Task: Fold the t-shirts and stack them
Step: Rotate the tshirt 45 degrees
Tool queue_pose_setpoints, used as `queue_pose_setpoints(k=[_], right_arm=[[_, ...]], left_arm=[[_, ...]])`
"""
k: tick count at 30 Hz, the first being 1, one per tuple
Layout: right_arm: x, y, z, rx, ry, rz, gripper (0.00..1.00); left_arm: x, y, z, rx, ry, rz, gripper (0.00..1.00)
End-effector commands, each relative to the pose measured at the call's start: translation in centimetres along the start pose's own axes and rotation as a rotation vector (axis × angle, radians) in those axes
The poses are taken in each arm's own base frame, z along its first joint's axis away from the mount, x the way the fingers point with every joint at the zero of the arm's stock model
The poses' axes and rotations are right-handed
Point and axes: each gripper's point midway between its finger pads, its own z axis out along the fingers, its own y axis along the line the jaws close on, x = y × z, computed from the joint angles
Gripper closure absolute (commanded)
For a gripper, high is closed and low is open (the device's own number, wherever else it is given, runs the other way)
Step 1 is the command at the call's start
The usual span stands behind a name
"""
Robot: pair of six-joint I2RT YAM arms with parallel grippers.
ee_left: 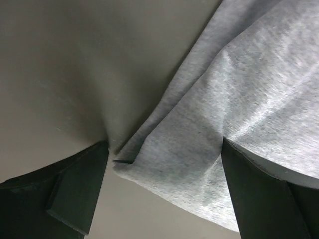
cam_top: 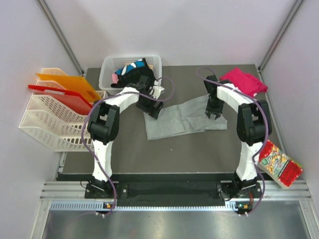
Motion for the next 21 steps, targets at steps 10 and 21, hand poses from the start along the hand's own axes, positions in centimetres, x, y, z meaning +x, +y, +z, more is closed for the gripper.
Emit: queue_pose_setpoints(k=[10,21], right_arm=[[-4.1,0.3,4.4,0.051,0.009,0.019,0.65],[-8.9,3.5,6.5,-0.023,-0.031,-0.043,0.64]], left_arm=[[3.3,-2.4,1.6,0.032,0.074,0.049,0.01],[9.5,-10.0,-1.5,0.258,0.254,0.019,0.01]])
